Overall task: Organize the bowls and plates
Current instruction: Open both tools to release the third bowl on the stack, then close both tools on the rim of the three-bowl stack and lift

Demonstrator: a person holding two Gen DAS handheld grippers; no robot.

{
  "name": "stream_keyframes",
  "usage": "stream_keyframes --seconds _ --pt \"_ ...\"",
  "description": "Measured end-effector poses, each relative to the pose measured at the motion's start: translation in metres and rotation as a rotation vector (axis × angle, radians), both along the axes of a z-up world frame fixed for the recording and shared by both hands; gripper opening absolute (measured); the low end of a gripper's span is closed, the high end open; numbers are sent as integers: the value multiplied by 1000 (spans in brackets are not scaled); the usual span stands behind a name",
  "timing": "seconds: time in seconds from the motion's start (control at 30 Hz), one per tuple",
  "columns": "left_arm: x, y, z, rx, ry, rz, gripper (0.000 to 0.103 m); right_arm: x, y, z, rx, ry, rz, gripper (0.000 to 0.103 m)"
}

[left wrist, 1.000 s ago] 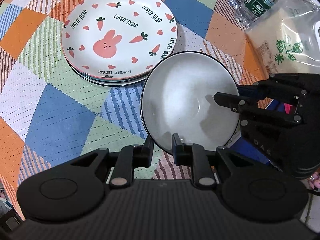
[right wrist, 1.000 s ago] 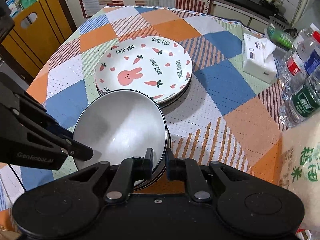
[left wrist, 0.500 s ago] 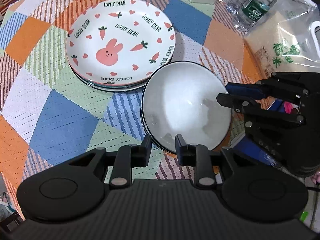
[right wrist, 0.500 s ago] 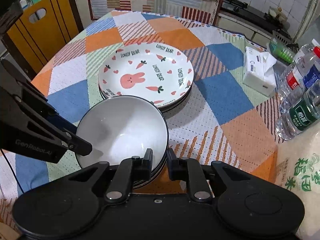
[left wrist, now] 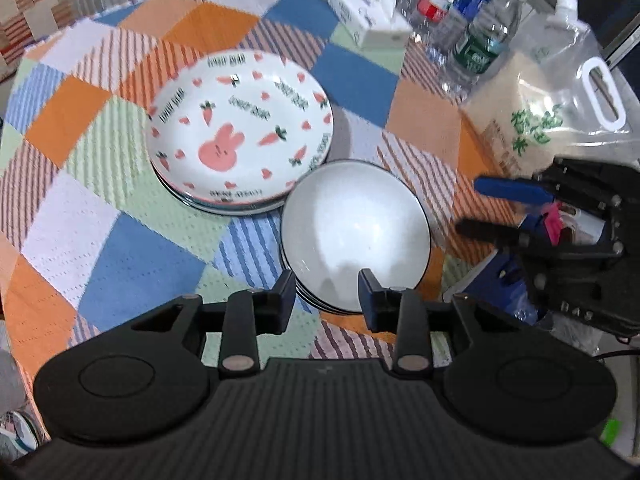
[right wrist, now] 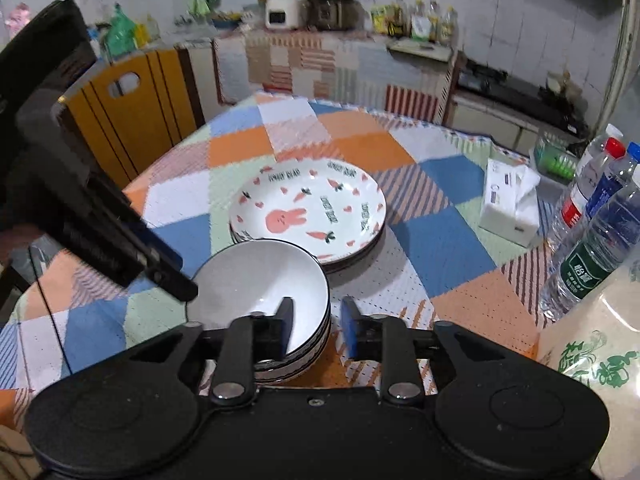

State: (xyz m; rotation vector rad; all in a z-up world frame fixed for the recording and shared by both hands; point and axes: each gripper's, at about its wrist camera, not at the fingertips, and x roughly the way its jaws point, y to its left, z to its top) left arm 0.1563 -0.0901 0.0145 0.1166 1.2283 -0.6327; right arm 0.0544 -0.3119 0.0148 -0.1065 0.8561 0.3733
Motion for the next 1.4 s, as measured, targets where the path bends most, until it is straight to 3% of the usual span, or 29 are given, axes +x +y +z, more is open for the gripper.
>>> stream_keyframes --seconds 0.1,0.27,0.43,0.6,0.8,0.97,1.0,1.03,1.1,1.4 --pt "0 11 1 -65 -13 20 39 -7 -4 -8 39 10 22 42" --pt "10 32 -13 -149 -43 102 40 -14 3 -32 52 110 32 43" --pt "12 37 -37 -195 -41 121 41 -22 6 -55 78 119 30 74" --pt "12 38 -61 -232 -20 140 44 -13 17 -91 3 171 17 75" --pt "10 35 -79 -244 8 146 45 -9 28 -127 -52 85 120 75" --pt "8 32 -86 -208 0 132 50 -8 31 -138 -46 4 141 75" --pt "9 31 -87 -194 -1 130 50 -8 31 -140 -39 -1 142 78" --pt "9 31 -86 -192 -4 124 51 -7 30 -142 -32 -5 142 90" --pt "9 31 -85 -190 -6 114 51 -5 31 -147 -37 7 124 103" --pt "20 21 -100 -269 71 125 51 1 35 -153 1 -51 95 103"
